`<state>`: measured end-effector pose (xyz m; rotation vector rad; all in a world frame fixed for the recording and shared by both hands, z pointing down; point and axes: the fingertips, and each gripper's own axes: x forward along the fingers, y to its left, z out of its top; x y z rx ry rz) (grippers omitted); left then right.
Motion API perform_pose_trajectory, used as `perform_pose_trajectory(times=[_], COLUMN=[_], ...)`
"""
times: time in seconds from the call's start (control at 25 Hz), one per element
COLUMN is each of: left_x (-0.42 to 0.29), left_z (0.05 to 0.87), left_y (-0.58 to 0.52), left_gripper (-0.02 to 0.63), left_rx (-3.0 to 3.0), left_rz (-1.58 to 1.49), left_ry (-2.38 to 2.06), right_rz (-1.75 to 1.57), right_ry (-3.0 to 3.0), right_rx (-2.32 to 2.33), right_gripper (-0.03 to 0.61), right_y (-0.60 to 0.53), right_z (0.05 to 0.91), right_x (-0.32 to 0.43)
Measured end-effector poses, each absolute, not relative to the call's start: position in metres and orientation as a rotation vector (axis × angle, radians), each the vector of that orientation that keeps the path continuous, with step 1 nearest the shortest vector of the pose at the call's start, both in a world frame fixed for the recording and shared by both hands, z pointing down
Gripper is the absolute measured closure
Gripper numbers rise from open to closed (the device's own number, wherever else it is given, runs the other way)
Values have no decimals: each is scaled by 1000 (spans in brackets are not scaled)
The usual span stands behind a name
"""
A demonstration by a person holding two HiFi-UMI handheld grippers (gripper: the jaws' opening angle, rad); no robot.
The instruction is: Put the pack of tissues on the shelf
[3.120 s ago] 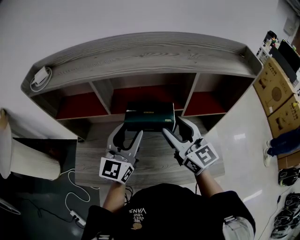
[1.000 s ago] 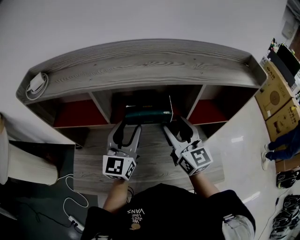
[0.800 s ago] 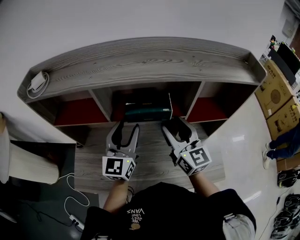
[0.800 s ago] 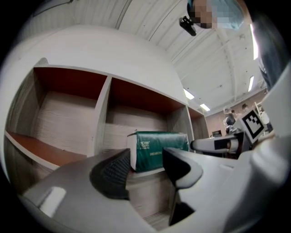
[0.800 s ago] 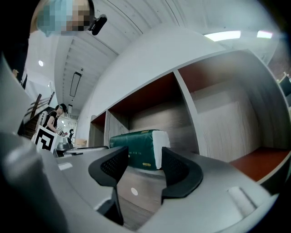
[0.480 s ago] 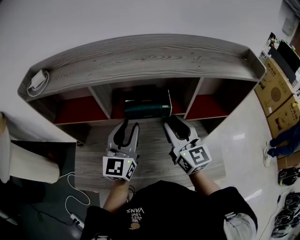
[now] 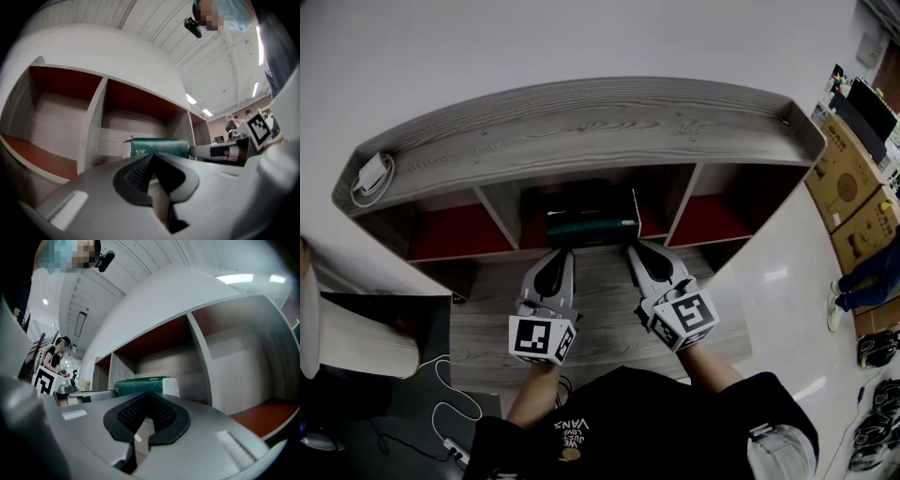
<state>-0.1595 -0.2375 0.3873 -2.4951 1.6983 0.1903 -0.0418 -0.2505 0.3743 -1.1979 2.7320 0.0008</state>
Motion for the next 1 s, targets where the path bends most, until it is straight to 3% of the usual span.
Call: perform_pose_trajectory(times=[1.0], left_x=[-164], left_z=[389], left_y=[-282], left_gripper=[561], left_rx=[-2577], left_rz=[141], left_ry=[1698], right_rz=[-89], right_ry=[2825], right_rx=[-1303], right_gripper=[574], right_y=[-296], right_z=[382], right_x=[-53])
